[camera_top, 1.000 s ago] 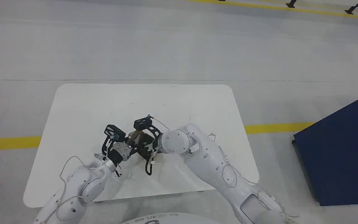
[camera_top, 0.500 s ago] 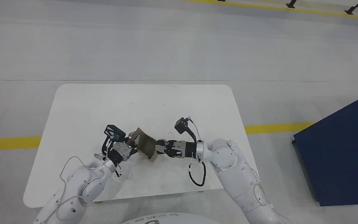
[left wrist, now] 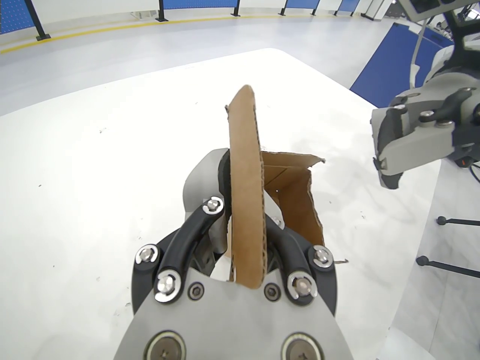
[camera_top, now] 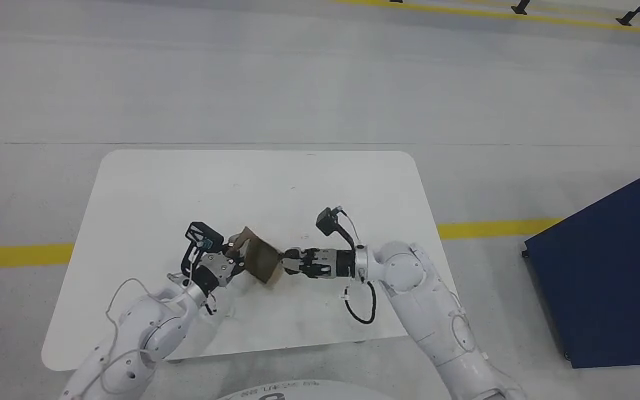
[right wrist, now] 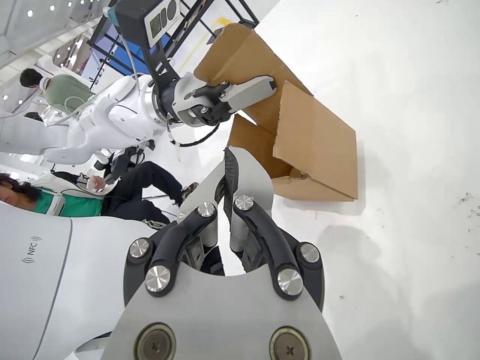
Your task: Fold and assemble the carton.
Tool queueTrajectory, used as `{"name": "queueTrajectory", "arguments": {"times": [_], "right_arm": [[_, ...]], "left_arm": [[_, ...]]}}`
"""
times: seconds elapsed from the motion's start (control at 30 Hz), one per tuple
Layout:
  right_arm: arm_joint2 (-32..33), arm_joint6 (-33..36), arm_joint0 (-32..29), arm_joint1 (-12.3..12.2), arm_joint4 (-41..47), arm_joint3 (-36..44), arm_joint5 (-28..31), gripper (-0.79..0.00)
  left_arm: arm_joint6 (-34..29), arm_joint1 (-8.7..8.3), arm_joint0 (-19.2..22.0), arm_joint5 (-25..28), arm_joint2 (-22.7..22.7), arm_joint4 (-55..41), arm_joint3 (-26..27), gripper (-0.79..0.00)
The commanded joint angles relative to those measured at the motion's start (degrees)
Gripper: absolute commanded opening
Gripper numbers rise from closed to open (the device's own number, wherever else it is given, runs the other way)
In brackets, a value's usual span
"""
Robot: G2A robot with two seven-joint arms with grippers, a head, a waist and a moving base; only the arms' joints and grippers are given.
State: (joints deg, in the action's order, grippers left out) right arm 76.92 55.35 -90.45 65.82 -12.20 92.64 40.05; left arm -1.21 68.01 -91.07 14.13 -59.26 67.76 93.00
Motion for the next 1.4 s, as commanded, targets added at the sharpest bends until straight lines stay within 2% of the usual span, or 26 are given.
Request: {"name": "queueTrajectory", "arguments": {"times": [0.0, 0.1, 0.2, 0.27, 0.37, 0.57, 0.67, 0.73, 0.77, 0.83, 0.9, 0.93, 1.17, 1.27, 1.37], "right_arm": [[-0.76, -0.18, 0.14, -0.02, 1.59, -0.58, -0.13, -0.785], [-1.29, 3.36, 2.50, -0.29, 9.42, -3.68, -1.83, -0.785], [-2.47, 7.07, 6.85, -0.27, 17.20, -7.17, -7.58, -0.785], [-3.54, 7.27, 10.38, -0.06, 19.46, -9.69, -12.57, -0.785], [-6.81, 7.66, 14.49, 0.37, 17.38, -12.37, -20.05, -0.785], [-12.11, 8.44, 19.13, 0.96, 12.24, -14.16, -29.10, -0.785], [-14.28, 9.41, 20.74, 1.23, 11.17, -14.73, -31.08, -0.785], [-15.52, 9.12, 21.62, 1.41, 10.18, -15.18, -32.25, -0.785], [-16.27, 8.75, 22.02, 1.52, 9.36, -15.38, -33.26, -0.785], [-17.64, 8.10, 22.86, 1.78, 8.46, -15.69, -34.94, -0.785], [-18.75, 7.67, 23.59, 1.98, 7.68, -15.97, -36.05, -0.785], [-19.17, 7.53, 23.85, 2.04, 7.34, -16.09, -36.30, -0.785], [-19.80, 5.97, 23.85, 1.98, 6.84, -15.89, -35.50, -0.785], [-17.29, 5.13, 21.77, 1.42, 10.42, -14.99, -29.84, -0.785], [-14.34, 7.50, 19.34, 0.55, 14.21, -14.20, -23.54, -0.785]], "left_arm": [[-1.66, -0.08, -0.38, -2.56, -0.33, 1.76, 1.51, -0.785], [-5.10, -0.25, -1.13, -3.51, -0.63, 2.64, 4.33, -0.785], [-11.06, -0.38, -1.22, -3.58, -0.69, 2.61, 6.52, -0.785], [-13.82, -0.33, -0.97, -4.40, -0.48, 2.53, 7.38, -0.785], [-14.67, -0.17, -0.65, -4.89, -0.39, 0.79, 7.33, -0.785], [-13.98, 0.12, 0.20, -6.61, 0.14, 1.10, 6.05, -0.767], [-13.22, 0.31, 0.44, -7.94, 0.60, 1.77, 5.61, -0.665], [-12.92, 0.39, 0.68, -8.05, 0.65, 1.58, 5.27, -0.631], [-12.82, 0.42, 0.79, -8.03, 0.68, 1.52, 5.08, -0.579], [-12.59, 0.47, 0.95, -7.78, 0.75, 1.30, 4.84, -0.376], [-12.25, 0.50, 1.07, -7.18, 0.80, 1.01, 4.61, -0.074], [-11.94, 0.51, 1.04, -6.76, 0.76, 0.54, 4.54, 0.000], [-9.06, 0.00, -0.45, -1.11, -2.18, -4.81, 5.13, 0.000], [-7.80, -0.50, -1.98, 1.43, -4.50, -6.54, 5.67, 0.000], [-7.33, -0.82, -2.81, 3.51, -5.82, -7.56, 5.63, 0.000]]}}
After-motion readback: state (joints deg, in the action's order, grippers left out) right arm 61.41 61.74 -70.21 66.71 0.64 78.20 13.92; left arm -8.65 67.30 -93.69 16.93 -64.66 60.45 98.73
